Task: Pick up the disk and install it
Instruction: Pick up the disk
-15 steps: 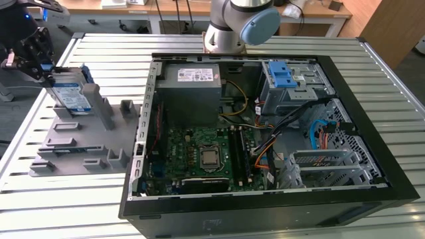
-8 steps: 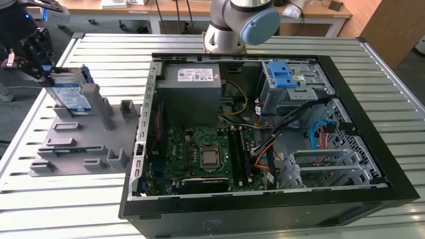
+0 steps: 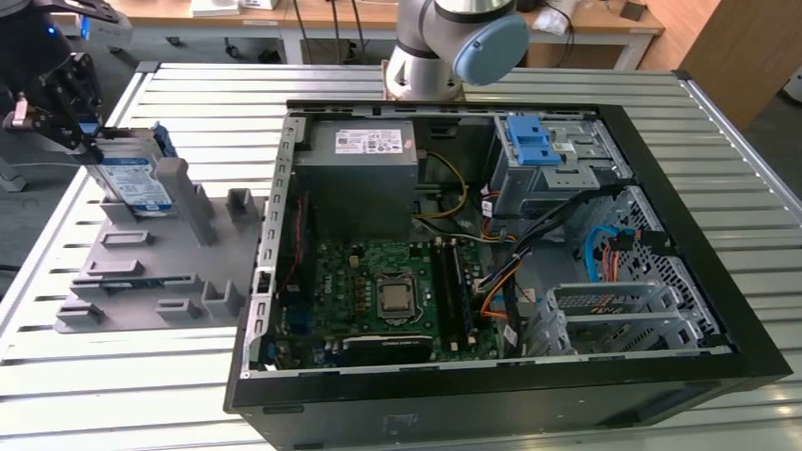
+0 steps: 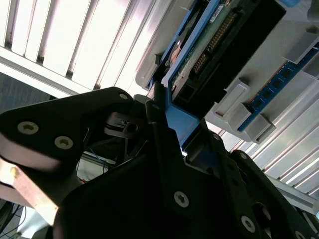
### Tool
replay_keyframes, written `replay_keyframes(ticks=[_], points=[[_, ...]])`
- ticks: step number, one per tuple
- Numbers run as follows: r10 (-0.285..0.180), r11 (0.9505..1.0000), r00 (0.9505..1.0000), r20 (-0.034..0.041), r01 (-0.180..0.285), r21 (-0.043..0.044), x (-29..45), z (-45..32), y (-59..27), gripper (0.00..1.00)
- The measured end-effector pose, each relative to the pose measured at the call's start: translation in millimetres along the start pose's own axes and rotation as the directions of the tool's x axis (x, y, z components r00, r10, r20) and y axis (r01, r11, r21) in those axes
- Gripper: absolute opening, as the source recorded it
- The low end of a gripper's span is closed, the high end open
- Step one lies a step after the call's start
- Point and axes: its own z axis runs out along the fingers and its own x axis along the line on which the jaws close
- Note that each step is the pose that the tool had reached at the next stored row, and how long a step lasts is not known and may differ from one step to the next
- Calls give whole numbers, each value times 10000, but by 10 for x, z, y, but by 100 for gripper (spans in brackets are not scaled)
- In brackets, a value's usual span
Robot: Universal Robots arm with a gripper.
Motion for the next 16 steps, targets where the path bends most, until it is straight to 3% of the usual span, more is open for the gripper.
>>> replay_keyframes(ticks=[7,11,16], points=[[10,10000,10000,-5,-10,0,0,-2,0,36],[194,9998,9997,-119,-194,5,0,-2,0,36],[212,9998,9997,-119,-212,6,-1,-2,0,36]])
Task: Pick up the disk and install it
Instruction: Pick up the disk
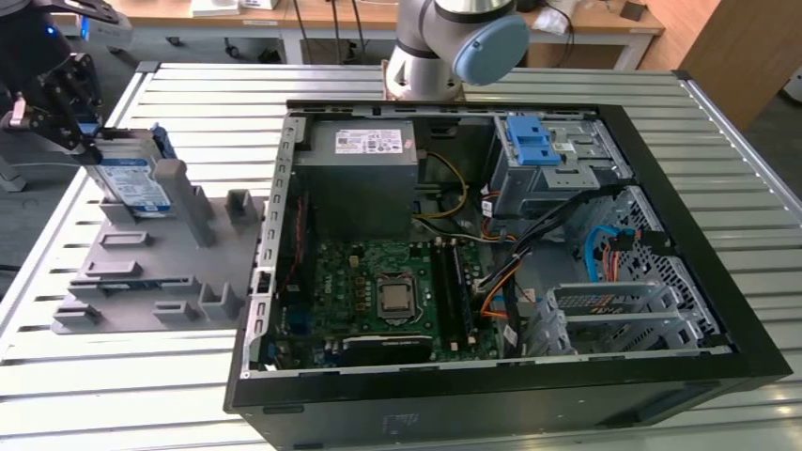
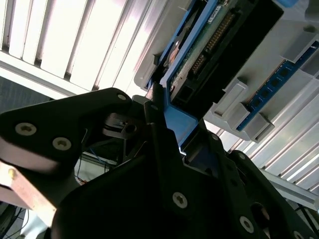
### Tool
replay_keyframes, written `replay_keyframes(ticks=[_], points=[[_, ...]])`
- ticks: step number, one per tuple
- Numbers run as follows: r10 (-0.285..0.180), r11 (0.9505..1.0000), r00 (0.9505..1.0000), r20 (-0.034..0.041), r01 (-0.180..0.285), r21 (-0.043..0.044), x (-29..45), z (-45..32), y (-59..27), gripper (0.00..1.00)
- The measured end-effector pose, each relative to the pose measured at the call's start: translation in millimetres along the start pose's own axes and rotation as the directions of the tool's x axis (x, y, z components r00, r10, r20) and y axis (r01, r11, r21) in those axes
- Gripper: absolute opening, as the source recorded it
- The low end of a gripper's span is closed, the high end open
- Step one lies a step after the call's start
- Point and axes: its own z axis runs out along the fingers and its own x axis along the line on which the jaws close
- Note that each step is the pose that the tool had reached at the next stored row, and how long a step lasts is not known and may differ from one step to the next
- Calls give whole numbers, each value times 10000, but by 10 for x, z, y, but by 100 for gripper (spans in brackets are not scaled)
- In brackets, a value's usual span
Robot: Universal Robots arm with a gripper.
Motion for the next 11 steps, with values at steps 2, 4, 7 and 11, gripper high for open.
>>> replay_keyframes(ticks=[2,4,7,11], points=[[-74,10000,10000,0,74,0,0,0,0,36],[-206,9998,9998,0,206,0,2,0,0,36],[-245,9997,9997,4,245,-1,2,0,0,36],[-406,9992,9992,5,406,-1,2,0,0,36]])
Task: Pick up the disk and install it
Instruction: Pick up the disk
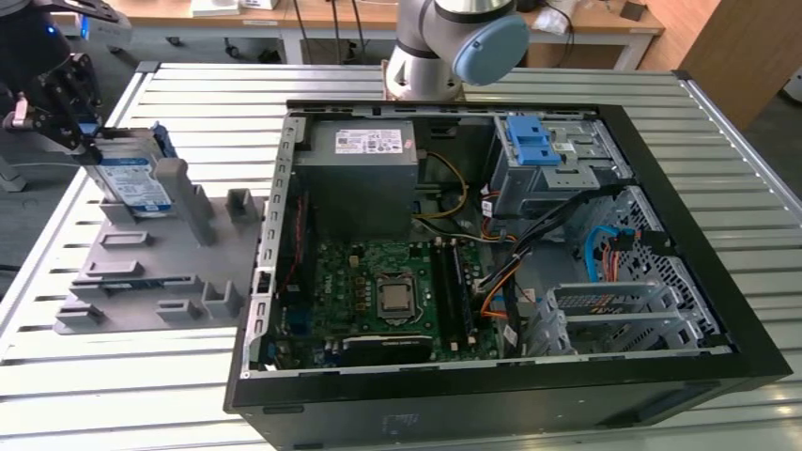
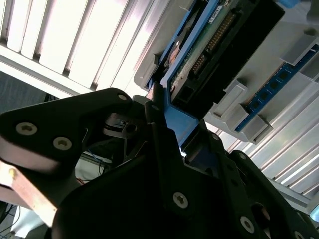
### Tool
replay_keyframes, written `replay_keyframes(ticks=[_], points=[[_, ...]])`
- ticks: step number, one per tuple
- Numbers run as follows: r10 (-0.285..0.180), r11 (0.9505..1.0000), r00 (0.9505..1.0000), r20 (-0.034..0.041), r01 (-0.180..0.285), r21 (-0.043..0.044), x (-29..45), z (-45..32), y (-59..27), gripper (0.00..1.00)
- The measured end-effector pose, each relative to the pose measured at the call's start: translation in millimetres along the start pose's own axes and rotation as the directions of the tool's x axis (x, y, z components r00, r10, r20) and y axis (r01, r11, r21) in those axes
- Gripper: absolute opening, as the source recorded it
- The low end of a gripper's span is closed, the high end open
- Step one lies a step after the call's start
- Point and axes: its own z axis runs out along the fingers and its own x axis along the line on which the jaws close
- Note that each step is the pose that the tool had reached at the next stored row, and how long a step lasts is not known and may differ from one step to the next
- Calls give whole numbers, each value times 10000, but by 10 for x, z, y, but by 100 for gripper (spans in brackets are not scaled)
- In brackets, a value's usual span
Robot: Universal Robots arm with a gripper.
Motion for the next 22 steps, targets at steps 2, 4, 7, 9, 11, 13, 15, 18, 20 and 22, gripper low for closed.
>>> replay_keyframes(ticks=[2,4,7,9,11,13,15,18,20,22], points=[[-2,10000,10000,0,2,-1,0,0,0,36],[-2,10000,10000,1,2,0,0,0,0,36],[-3,10000,10000,2,3,-1,0,0,0,36],[-5,10000,10000,3,5,-1,0,0,0,38],[-5,10000,10000,4,5,-1,0,0,0,44],[-5,10000,10000,5,5,-1,0,0,0,44],[-6,10000,10000,5,6,-1,0,-1,0,44],[-8,10000,10000,6,8,-1,0,0,0,43],[-8,10000,10000,7,8,-1,0,-1,0,36],[-8,10000,10000,8,8,0,0,-4,0,36]])
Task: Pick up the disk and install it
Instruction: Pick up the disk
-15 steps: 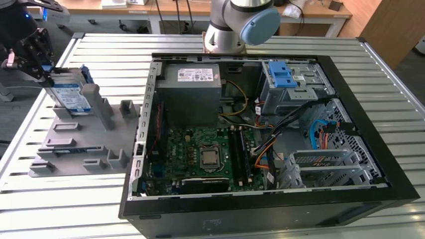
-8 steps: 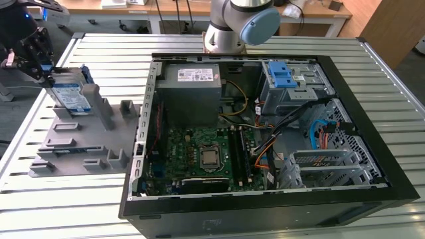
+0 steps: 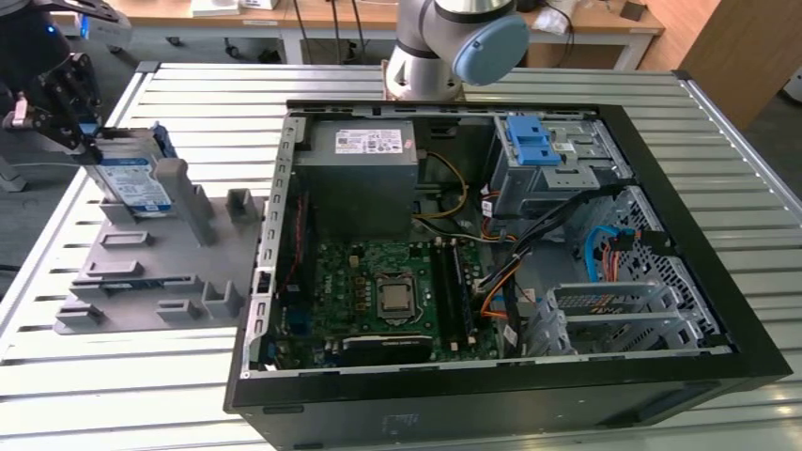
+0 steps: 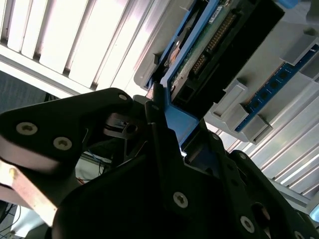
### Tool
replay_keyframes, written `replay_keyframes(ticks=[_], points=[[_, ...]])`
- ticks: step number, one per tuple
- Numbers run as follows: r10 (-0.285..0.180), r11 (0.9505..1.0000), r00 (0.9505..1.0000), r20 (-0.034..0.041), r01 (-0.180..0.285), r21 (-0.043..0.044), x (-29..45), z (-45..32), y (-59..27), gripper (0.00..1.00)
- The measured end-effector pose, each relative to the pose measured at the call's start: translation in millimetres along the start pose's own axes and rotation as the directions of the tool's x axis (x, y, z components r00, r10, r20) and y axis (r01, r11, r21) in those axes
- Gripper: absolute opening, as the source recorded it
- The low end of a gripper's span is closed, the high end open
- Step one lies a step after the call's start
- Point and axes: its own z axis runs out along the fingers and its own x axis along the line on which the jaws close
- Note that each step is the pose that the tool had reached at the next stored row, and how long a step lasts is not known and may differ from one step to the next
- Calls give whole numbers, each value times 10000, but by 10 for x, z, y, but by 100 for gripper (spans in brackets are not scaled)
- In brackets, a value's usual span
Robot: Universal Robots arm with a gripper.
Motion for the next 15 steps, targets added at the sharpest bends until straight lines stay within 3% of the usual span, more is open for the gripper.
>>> replay_keyframes(ticks=[15], points=[[0,10000,10000,-1,0,-1,-1,-228,1,36]])
